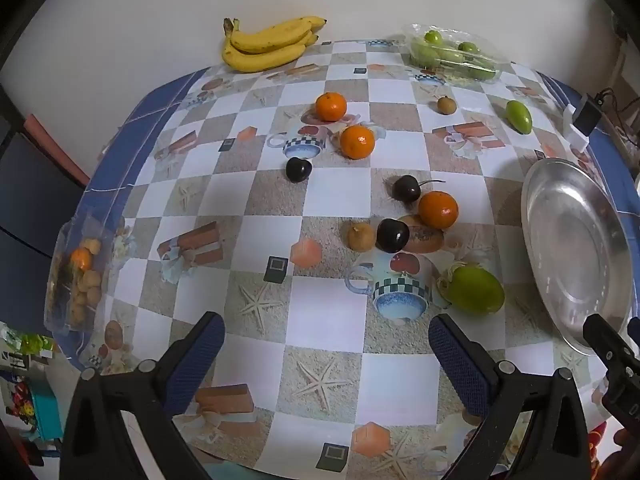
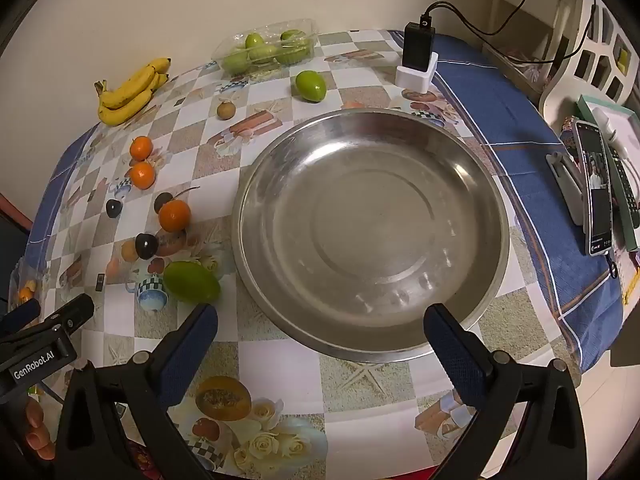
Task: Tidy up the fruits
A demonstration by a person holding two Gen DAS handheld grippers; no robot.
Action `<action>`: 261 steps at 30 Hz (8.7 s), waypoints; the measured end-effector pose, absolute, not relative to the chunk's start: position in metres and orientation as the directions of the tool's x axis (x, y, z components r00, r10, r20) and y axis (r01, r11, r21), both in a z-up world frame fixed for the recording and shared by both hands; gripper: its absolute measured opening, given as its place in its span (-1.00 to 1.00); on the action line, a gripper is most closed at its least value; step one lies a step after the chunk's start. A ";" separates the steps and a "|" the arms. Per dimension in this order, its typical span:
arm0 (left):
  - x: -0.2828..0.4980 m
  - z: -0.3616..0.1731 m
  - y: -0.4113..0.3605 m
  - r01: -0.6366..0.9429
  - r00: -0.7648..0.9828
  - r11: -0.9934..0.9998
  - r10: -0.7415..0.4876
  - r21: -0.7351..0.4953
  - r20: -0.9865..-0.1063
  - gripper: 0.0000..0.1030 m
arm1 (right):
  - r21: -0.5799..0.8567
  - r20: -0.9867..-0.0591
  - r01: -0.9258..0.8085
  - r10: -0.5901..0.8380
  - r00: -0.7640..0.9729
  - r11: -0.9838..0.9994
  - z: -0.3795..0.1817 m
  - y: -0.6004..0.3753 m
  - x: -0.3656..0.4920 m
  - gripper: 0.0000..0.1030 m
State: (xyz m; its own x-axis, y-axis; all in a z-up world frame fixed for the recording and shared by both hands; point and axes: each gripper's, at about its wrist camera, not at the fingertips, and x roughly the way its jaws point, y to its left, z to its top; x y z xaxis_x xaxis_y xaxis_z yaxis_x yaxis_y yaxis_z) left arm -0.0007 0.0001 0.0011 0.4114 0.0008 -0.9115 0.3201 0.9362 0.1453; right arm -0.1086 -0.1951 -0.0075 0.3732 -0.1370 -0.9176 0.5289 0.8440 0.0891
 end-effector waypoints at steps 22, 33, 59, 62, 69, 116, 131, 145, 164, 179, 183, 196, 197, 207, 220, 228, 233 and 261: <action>0.003 0.001 0.004 0.311 0.402 0.943 -0.017 0.119 -0.915 1.00 | 0.077 -0.914 0.514 -0.146 0.379 0.854 0.000 -0.190 -0.105 0.99; 0.001 0.003 0.004 0.313 0.406 0.943 -0.024 0.114 -0.913 1.00 | 0.068 -0.910 0.496 -0.150 0.387 0.866 0.001 -0.184 -0.103 0.99; 0.001 0.000 0.004 0.314 0.395 0.944 -0.034 0.100 -0.918 1.00 | 0.075 -0.916 0.493 -0.136 0.378 0.867 -0.006 -0.183 -0.101 0.99; 0.001 0.000 0.005 0.315 0.394 0.944 -0.035 0.099 -0.918 1.00 | 0.075 -0.916 0.494 -0.136 0.378 0.866 -0.007 -0.183 -0.100 0.99; 0.001 0.000 0.005 0.314 0.394 0.944 -0.035 0.099 -0.919 1.00 | 0.075 -0.916 0.494 -0.136 0.378 0.866 -0.007 -0.182 -0.100 0.99; 0.048 0.044 0.003 0.249 0.532 0.967 -0.082 0.062 -0.843 1.00 | 0.196 -0.871 0.350 -0.001 0.491 0.916 0.023 -0.163 -0.055 0.99; 0.086 0.019 -0.007 0.215 0.463 0.974 -0.034 0.074 -0.886 1.00 | 0.227 -0.882 0.274 0.077 0.465 0.935 0.008 -0.148 -0.009 0.99; 0.099 -0.021 0.001 0.215 0.323 0.977 -0.082 -0.011 -0.943 0.98 | 0.248 -0.909 0.262 0.130 0.397 0.933 -0.016 -0.144 0.002 0.94; 0.100 -0.059 0.003 0.196 0.174 0.970 -0.181 -0.146 -0.968 0.11 | 0.239 -0.948 0.258 0.168 0.269 0.936 -0.057 -0.130 0.001 0.36; 0.101 -0.072 0.003 0.162 0.129 0.960 -0.249 -0.228 -0.960 -0.50 | 0.209 -0.957 0.304 0.130 0.261 0.929 -0.058 -0.139 -0.002 -0.04; 0.101 -0.070 0.005 0.153 0.130 0.961 -0.250 -0.230 -0.960 -0.50 | 0.224 -0.954 0.314 0.142 0.263 0.923 -0.058 -0.143 -0.003 -0.06; 0.101 -0.060 0.017 0.111 0.164 0.967 -0.245 -0.229 -0.955 -0.50 | 0.243 -0.949 0.322 0.155 0.276 0.915 -0.057 -0.145 -0.005 -0.08; 0.102 -0.059 0.017 0.110 0.167 0.967 -0.247 -0.231 -0.955 -0.50 | 0.251 -0.946 0.321 0.162 0.279 0.913 -0.057 -0.144 -0.005 -0.08; 0.102 -0.044 0.017 0.115 0.200 0.966 -0.250 -0.231 -0.947 -0.50 | 0.281 -0.929 0.322 0.173 0.326 0.904 -0.045 -0.146 -0.007 -0.08; 0.098 -0.025 0.000 0.172 0.256 0.965 -0.237 -0.197 -0.937 -0.50 | 0.298 -0.906 0.340 0.153 0.394 0.892 -0.023 -0.157 -0.010 -0.08; 0.080 -0.016 -0.036 0.277 0.281 0.949 -0.231 -0.152 -0.932 -0.50 | 0.312 -0.899 0.423 0.121 0.420 0.851 -0.017 -0.191 -0.020 -0.57; 0.072 -0.018 -0.055 0.314 0.274 0.940 -0.225 -0.134 -0.935 -0.50 | 0.315 -0.900 0.456 0.109 0.422 0.832 -0.018 -0.205 -0.026 -0.57; 0.081 -0.029 -0.028 0.226 0.238 0.957 -0.237 -0.184 -0.942 -0.50 | 0.329 -0.900 0.310 0.197 0.389 0.892 -0.026 -0.163 -0.006 -0.41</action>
